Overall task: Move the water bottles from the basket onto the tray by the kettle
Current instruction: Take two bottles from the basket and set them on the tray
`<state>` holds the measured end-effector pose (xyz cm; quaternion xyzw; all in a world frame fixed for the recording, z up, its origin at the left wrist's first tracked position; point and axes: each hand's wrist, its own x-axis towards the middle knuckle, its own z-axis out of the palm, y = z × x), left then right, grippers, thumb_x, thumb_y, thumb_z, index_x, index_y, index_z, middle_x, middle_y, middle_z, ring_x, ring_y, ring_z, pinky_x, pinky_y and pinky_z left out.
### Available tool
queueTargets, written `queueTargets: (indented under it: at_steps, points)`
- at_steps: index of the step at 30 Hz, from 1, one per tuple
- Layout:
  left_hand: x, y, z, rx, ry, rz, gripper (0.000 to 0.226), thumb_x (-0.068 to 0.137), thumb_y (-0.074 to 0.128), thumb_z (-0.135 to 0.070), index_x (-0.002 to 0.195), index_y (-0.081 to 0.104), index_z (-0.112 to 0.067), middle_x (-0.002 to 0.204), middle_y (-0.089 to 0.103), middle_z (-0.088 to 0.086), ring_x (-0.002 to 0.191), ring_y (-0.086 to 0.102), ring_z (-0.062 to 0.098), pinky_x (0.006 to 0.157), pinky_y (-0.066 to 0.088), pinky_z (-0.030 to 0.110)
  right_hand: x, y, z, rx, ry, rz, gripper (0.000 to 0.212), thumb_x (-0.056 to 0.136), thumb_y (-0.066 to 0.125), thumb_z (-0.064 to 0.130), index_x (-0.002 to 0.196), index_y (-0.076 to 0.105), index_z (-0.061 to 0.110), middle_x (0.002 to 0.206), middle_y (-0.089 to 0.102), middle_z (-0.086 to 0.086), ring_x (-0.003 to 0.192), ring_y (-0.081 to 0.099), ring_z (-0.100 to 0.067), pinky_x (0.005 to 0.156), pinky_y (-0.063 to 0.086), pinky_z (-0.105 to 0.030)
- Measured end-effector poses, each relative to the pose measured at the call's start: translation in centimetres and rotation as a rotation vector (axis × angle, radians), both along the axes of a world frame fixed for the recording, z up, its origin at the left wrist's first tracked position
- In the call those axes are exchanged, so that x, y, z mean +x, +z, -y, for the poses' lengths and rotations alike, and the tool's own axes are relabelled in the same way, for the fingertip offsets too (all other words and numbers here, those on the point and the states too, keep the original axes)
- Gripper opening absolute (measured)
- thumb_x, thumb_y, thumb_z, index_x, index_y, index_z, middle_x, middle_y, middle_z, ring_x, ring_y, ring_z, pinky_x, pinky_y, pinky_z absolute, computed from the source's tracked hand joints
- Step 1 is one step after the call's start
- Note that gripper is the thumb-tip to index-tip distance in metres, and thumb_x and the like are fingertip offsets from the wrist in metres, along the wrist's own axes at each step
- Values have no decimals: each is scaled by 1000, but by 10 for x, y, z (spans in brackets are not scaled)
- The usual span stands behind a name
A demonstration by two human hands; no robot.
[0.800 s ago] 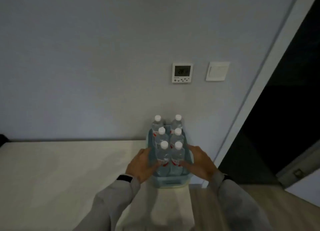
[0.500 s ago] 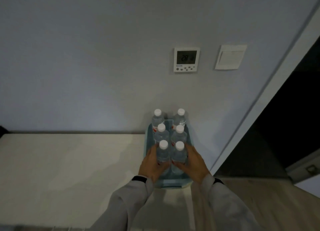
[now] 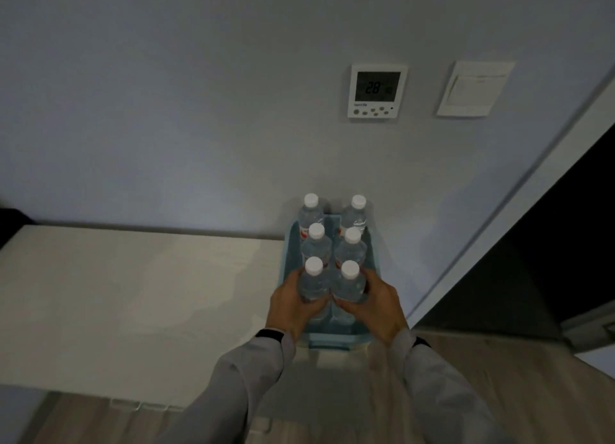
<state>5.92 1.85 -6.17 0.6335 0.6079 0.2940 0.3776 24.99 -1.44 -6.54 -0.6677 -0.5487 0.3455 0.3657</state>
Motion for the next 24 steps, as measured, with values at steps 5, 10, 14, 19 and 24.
queueTargets:
  at_steps: [5,10,14,19,24]
  points:
    - [-15,23,6,79,45,64,73,67,88,-47,129,58,-23,121,73,-1,106,69,16,91,54,25,-2,26,4,79,-22,14,61,62,84,59,113,53,45,109,69,18,99,66,-5,79,48,-11]
    - [-52,65,15,160,86,183,69,64,89,-52,123,55,-40,114,69,-18,101,68,-1,88,58,19,-19,79,13,187,22,21,65,60,86,58,116,54,46,106,69,22,97,66,0,84,54,-22]
    - [-103,99,32,254,129,221,62,60,90,-55,109,52,-51,104,66,-34,95,65,-13,75,52,5,-56,118,21,288,100,41,62,63,88,50,116,56,49,106,70,27,99,66,2,86,52,-18]
    - [-193,127,68,351,175,241,67,63,91,-50,120,59,-38,108,73,-19,96,70,-4,81,56,13,-139,155,39,357,209,0,61,62,89,49,115,60,42,107,70,26,97,66,5,82,53,-17]
    - [-309,149,119,420,230,240,66,66,90,-46,124,62,-34,108,73,-24,95,69,-6,80,55,11,-255,181,63,400,292,-38,64,56,88,53,113,59,44,99,67,38,91,66,9,73,49,-5]
